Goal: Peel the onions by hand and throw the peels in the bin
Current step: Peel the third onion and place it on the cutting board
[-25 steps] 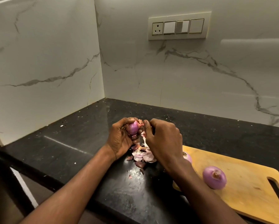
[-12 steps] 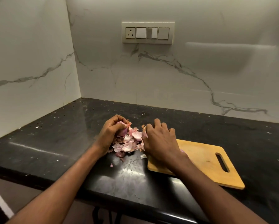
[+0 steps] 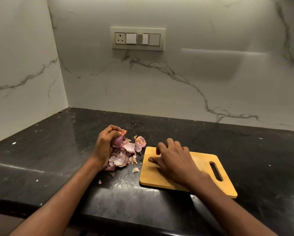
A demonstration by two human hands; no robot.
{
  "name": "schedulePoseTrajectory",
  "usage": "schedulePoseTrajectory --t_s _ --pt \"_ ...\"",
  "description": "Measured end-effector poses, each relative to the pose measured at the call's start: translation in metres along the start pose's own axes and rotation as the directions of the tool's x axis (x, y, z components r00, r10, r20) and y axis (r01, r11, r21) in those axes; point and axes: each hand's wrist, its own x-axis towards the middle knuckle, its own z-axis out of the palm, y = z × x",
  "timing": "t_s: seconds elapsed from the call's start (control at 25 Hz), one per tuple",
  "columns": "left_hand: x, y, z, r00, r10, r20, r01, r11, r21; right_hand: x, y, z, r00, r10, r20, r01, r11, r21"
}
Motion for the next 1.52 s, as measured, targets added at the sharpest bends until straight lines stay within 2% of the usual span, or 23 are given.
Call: schedulePoseTrajectory --t_s 0.12,0.24,0.52,0.6,0.68,0.76,0.8,0.88,0.92,1.0,1.24,1.44,1.52 --pt "-0.001 0.003 0.003 0.997 -0.072 0.028 0.074 0.993 -0.090 0.006 0.003 -0.001 0.999 0.036 0.012 -0.037 0.999 0.033" --pt "0.002 0.002 -0.001 0.996 -0.077 0.053 0.084 0.984 -0.154 0.009 0.001 0.004 1.000 0.027 0.012 -0.027 1.000 0.004" --pt "0.005 0.002 -0.005 0.989 -0.108 0.104 0.129 0.967 -0.221 0.010 0.003 -0.001 0.996 -0.030 -0.082 0.035 0.997 0.072" --pt "0.004 0.004 -0.003 0.989 -0.123 0.081 0.139 0.961 -0.240 0.010 0.005 -0.003 0.980 -0.049 -0.195 0.064 0.995 0.072" --pt "0.004 0.003 -0.004 0.990 -0.131 0.047 0.139 0.950 -0.279 0.014 0.000 -0.001 0.902 -0.092 -0.422 0.159 0.979 0.128" --pt "0.003 0.004 -0.006 0.991 -0.132 0.035 0.137 0.937 -0.320 0.020 -0.018 0.002 0.789 -0.025 -0.614 0.299 0.889 0.348" --pt "0.003 0.005 -0.006 0.991 -0.127 0.039 0.133 0.936 -0.325 0.026 -0.031 0.003 0.775 0.058 -0.629 0.343 0.798 0.496" --pt "0.003 0.006 -0.007 0.994 -0.100 0.038 0.107 0.943 -0.314 0.043 -0.061 0.004 0.826 0.206 -0.525 0.328 0.581 0.744" --pt "0.004 0.005 -0.008 0.997 -0.079 0.024 0.082 0.947 -0.311 0.056 -0.074 0.005 0.854 0.246 -0.458 0.292 0.501 0.815" --pt "0.007 0.003 -0.009 0.999 -0.037 0.006 0.037 0.949 -0.314 0.084 -0.093 0.012 0.888 0.275 -0.369 0.244 0.400 0.884" --pt "0.012 0.003 -0.015 0.998 -0.053 -0.026 0.036 0.893 -0.449 0.133 -0.101 0.029 0.900 0.335 -0.278 0.203 0.242 0.949" --pt "0.014 -0.002 -0.017 0.999 -0.052 0.002 0.048 0.902 -0.430 0.137 -0.096 0.035 0.885 0.370 -0.281 0.187 0.271 0.944" --pt "0.011 -0.002 -0.014 0.998 -0.046 0.032 0.055 0.907 -0.419 0.140 -0.093 0.033 0.889 0.408 -0.211 0.145 0.188 0.972"
